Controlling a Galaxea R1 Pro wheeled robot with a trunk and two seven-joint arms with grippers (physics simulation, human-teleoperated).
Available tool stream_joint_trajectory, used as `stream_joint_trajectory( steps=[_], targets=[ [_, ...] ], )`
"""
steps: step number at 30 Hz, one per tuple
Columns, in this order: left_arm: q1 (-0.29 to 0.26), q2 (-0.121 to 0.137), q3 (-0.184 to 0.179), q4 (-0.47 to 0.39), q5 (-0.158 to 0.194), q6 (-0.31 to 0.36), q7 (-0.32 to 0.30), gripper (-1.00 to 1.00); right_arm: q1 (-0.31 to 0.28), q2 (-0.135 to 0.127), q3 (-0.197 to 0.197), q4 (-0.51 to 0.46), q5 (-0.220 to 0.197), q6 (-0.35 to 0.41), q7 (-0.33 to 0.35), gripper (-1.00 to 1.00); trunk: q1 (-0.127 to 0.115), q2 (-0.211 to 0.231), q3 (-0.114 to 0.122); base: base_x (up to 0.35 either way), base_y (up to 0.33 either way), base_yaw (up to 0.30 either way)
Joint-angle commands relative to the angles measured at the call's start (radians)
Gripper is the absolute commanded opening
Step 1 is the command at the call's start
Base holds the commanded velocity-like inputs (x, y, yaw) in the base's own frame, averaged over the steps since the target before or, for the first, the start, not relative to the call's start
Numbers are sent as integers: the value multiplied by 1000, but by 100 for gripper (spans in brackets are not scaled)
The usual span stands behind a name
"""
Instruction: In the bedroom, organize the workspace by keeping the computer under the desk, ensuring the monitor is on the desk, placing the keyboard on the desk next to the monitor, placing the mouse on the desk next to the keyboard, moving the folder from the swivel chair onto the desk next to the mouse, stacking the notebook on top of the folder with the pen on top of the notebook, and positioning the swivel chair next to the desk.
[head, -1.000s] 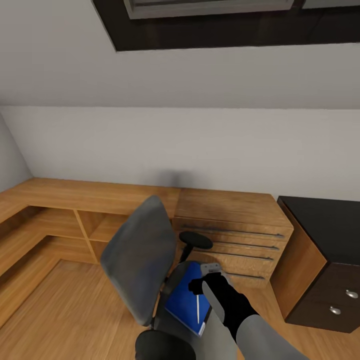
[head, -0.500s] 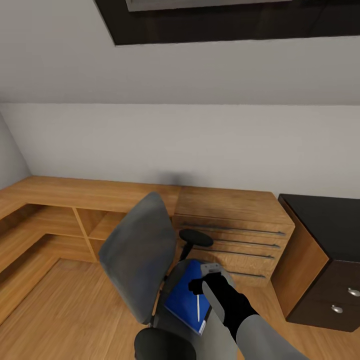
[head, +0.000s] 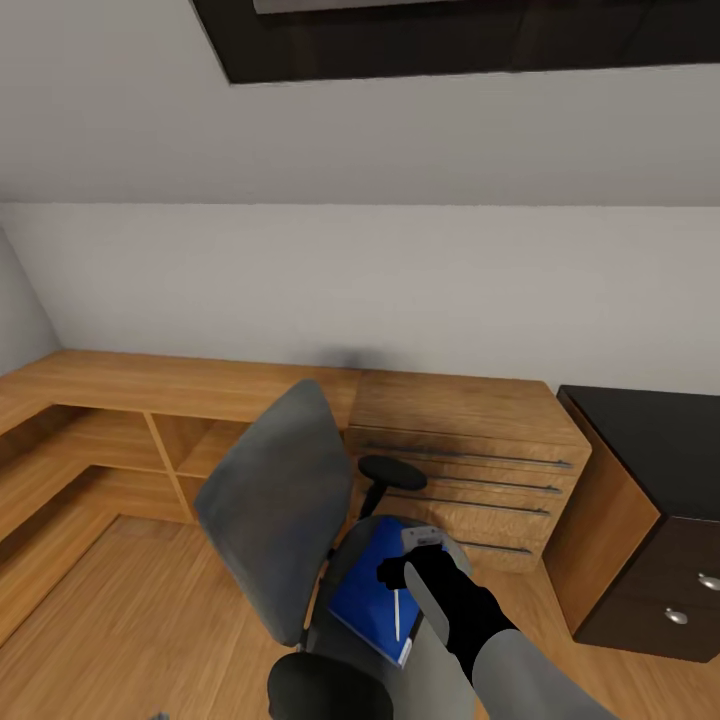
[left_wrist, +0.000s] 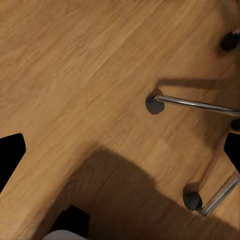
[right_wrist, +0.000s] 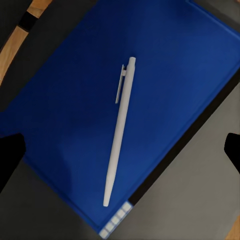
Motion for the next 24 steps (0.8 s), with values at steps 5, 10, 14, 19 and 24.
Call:
stream_joint_trajectory(
  steps=[5, 10, 14, 19, 24],
  targets=[
    [0, -4, -1, 28, 8, -41, 4, 100, -1, 0, 1, -1, -10, 3, -9, 100, 0, -1, -1, 0, 0, 0],
    [0, -4, 0, 37, 8, -55, 4, 100, -1, 0, 2, -1, -10, 4, -9, 100, 19, -36, -17, 0, 0, 0],
    [0, -4, 0, 39, 8, -58, 4, 100, -1, 0, 2, -1, -10, 4, -9, 100, 34, -64, -29, 0, 0, 0],
    [0, -5, 0, 40, 8, -60, 4, 100, -1, 0, 1, -1, -9, 4, -10, 100, 54, -99, -45, 0, 0, 0],
    [0, -5, 0, 40, 8, -60, 4, 100, -1, 0, 1, -1, -8, 3, -13, 100, 73, -134, -61, 0, 0, 0]
  ],
)
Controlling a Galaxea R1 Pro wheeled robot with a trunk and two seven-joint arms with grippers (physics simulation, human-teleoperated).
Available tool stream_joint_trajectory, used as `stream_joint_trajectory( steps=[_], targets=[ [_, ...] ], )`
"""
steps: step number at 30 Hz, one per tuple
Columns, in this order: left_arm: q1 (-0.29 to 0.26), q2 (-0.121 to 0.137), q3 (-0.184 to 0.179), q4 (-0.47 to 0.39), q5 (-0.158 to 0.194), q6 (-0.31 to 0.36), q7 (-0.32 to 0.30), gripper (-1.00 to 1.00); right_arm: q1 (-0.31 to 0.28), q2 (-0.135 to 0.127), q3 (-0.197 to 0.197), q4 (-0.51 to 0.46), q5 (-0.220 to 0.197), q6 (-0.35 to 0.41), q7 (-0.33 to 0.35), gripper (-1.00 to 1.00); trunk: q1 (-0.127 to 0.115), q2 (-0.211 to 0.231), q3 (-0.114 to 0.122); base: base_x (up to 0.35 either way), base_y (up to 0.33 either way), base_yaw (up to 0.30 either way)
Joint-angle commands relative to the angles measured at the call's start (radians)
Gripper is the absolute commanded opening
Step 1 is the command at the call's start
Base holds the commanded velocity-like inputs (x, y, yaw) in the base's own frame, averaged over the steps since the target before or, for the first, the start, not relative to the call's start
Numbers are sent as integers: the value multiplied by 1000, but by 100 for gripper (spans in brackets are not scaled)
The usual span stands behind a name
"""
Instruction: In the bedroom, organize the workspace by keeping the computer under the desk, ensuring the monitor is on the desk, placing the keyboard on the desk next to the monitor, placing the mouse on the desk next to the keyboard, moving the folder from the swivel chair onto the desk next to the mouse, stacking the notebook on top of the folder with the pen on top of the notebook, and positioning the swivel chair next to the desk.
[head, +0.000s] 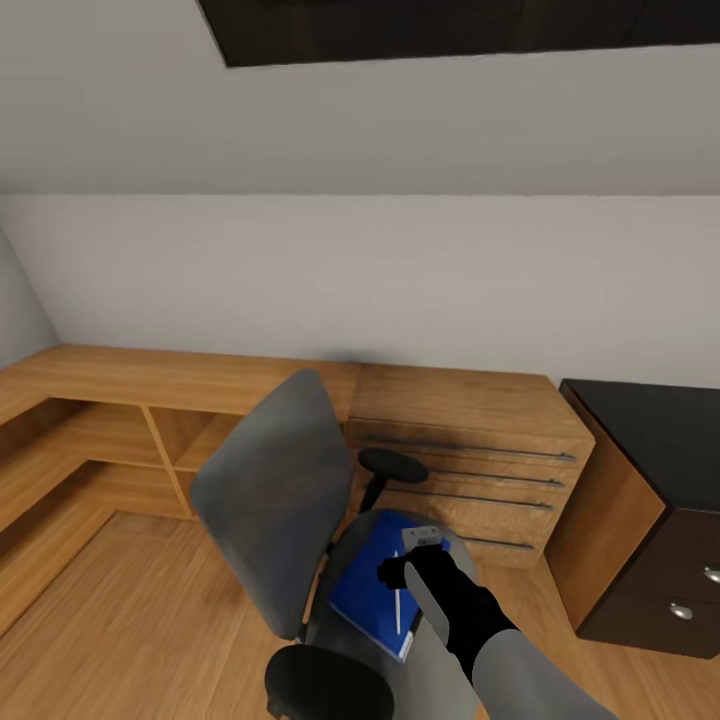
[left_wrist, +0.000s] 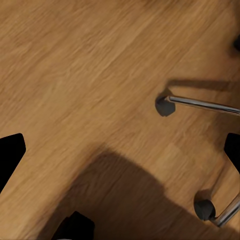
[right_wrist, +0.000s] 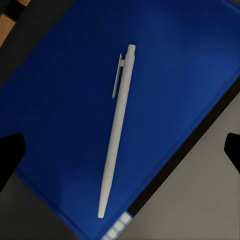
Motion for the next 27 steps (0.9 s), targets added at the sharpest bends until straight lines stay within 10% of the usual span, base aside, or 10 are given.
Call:
stream_joint_trajectory(
  steps=[1, 27],
  targets=[
    [0, 0, -3, -1, 9, -3, 4, 100, -1, 0, 3, -1, -9, 2, -10, 100, 4, -8, -4, 0, 0, 0],
    [0, 0, -3, 20, 9, -8, 4, 100, -3, 0, 0, -56, -11, 44, -107, 100, 12, -22, -10, 0, 0, 0]
  ],
)
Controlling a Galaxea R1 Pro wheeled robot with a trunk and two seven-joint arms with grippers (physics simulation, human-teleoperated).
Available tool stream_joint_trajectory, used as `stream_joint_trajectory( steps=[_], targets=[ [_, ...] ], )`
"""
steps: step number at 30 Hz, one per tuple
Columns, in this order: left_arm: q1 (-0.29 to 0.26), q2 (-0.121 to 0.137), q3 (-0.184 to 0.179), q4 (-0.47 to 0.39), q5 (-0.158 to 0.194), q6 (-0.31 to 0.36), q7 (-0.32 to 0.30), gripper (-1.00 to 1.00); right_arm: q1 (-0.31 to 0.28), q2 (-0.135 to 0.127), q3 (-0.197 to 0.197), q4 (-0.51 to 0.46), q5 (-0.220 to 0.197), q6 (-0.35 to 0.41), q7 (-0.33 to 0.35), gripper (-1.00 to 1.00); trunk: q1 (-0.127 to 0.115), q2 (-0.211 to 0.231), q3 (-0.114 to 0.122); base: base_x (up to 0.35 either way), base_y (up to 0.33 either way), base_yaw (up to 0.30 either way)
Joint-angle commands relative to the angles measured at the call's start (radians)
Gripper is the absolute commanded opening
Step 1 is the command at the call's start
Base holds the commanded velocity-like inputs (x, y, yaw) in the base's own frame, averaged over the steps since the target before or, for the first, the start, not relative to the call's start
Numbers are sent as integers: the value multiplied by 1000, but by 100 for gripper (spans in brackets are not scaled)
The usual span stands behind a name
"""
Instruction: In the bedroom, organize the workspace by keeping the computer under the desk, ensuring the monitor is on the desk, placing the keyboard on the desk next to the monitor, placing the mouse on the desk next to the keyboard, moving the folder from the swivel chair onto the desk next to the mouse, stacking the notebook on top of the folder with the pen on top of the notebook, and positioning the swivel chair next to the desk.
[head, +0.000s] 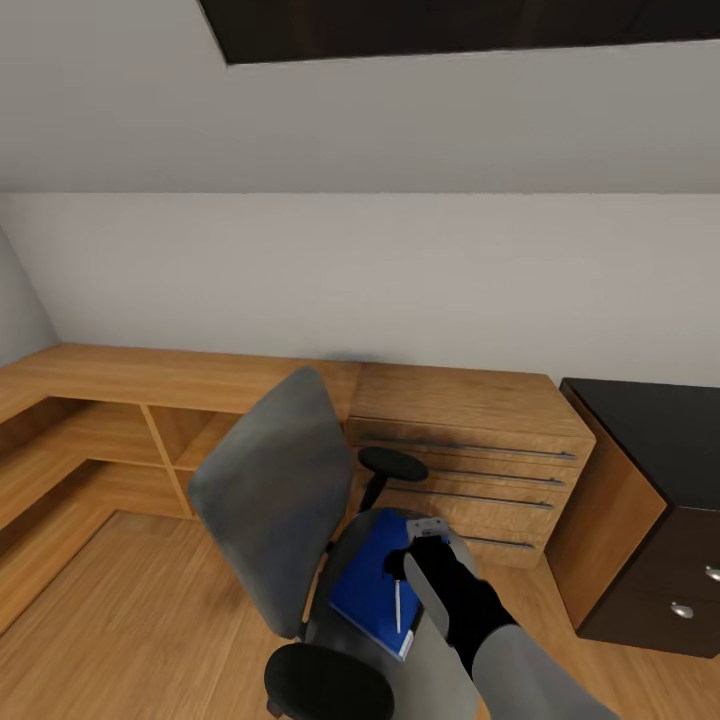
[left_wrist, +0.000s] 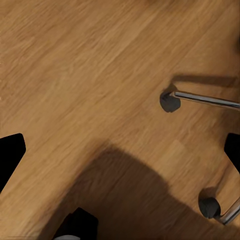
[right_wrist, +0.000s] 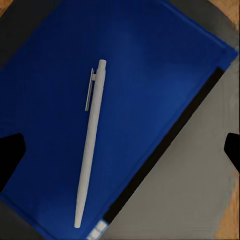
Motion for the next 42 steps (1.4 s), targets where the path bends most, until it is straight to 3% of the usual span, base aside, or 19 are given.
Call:
stream_joint_trajectory(
  steps=[1, 5, 10, 15, 16, 20, 42],
  targets=[
    [0, 0, -3, 0, 8, -5, 3, 100, -1, 0, 2, -11, -10, 17, -14, 100, 0, -1, -1, 0, 0, 0],
    [0, -1, -3, 2, 9, -16, 3, 100, -33, 0, 2, -47, -13, 137, -27, 100, 0, -1, -1, 0, 0, 0],
    [0, -1, -3, 3, 9, -19, 2, 100, -112, 0, 0, -48, -25, 188, -31, 100, 0, -1, -1, 0, 0, 0],
    [0, -1, -3, 3, 8, -20, 1, 100, -207, 0, -1, 38, -142, 225, -32, 100, 0, -1, -1, 0, 0, 0],
    [0, -1, -3, 3, 8, -20, 1, 100, -223, 0, -1, 59, -181, 239, -32, 100, 0, -1, -1, 0, 0, 0],
    [0, -1, -3, 3, 8, -19, 1, 100, -237, 0, 2, 75, -226, 269, -27, 100, 0, -1, -1, 0, 0, 0],
    [0, -1, -3, 3, 8, -20, 0, 100, -240, 0, 1, 87, -238, 238, -21, 100, 0, -1, -8, 0, 0, 46]
  ],
)
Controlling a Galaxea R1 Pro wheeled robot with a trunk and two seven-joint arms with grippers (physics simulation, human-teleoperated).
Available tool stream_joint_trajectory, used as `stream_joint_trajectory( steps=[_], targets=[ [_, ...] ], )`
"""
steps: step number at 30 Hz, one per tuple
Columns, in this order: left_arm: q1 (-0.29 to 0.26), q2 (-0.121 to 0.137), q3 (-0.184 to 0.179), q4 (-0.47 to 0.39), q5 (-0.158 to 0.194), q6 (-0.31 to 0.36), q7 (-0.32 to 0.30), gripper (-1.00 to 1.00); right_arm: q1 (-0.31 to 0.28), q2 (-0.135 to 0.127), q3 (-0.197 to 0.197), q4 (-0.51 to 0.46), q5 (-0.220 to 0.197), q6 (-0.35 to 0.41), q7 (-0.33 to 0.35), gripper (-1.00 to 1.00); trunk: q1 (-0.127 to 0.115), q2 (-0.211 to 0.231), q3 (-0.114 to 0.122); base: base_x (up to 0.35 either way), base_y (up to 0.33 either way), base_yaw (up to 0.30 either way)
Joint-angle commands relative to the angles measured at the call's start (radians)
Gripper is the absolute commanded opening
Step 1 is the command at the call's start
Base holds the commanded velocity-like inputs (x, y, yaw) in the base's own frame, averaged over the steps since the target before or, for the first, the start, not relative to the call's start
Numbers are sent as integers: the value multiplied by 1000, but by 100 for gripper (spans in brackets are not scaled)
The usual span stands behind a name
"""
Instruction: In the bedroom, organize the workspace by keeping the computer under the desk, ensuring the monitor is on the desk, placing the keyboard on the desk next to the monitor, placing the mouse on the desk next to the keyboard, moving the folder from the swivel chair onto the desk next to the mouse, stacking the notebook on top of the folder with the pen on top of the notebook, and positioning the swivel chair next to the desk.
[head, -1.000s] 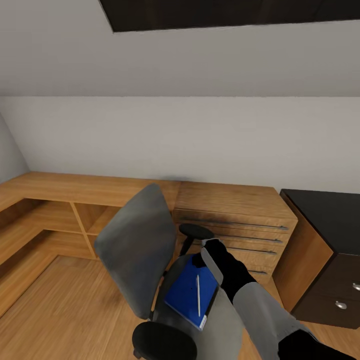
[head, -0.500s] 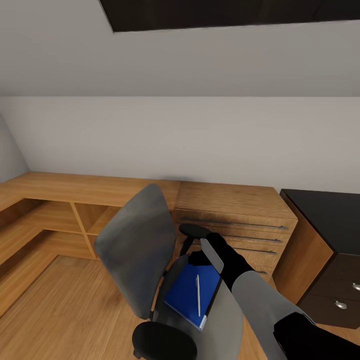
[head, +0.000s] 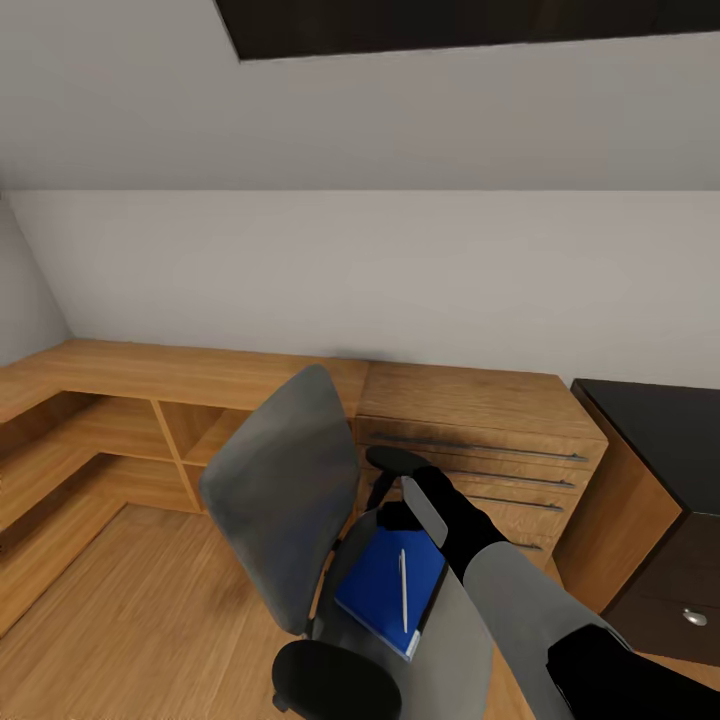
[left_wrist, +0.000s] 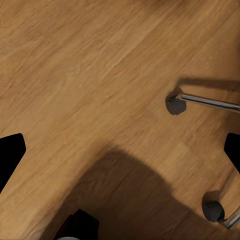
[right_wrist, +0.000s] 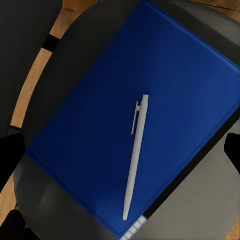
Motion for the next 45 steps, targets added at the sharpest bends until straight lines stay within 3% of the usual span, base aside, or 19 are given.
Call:
stream_joint_trajectory(
  steps=[1, 26, 45],
  targets=[
    [0, 0, -3, -1, 8, -3, 4, 100, -1, 0, 2, -1, -8, 1, -9, 100, 0, -1, -1, 0, 0, 28],
    [0, 0, -1, -1, 10, -3, 4, 100, 0, 0, 1, 59, -7, -5, -10, 100, 88, -162, -74, 0, 0, 3],
    [0, 2, 0, -1, 10, -3, 4, 100, 0, 0, 3, 81, -5, -58, -11, 100, 161, -295, -133, 0, 0, 0]
  ],
)
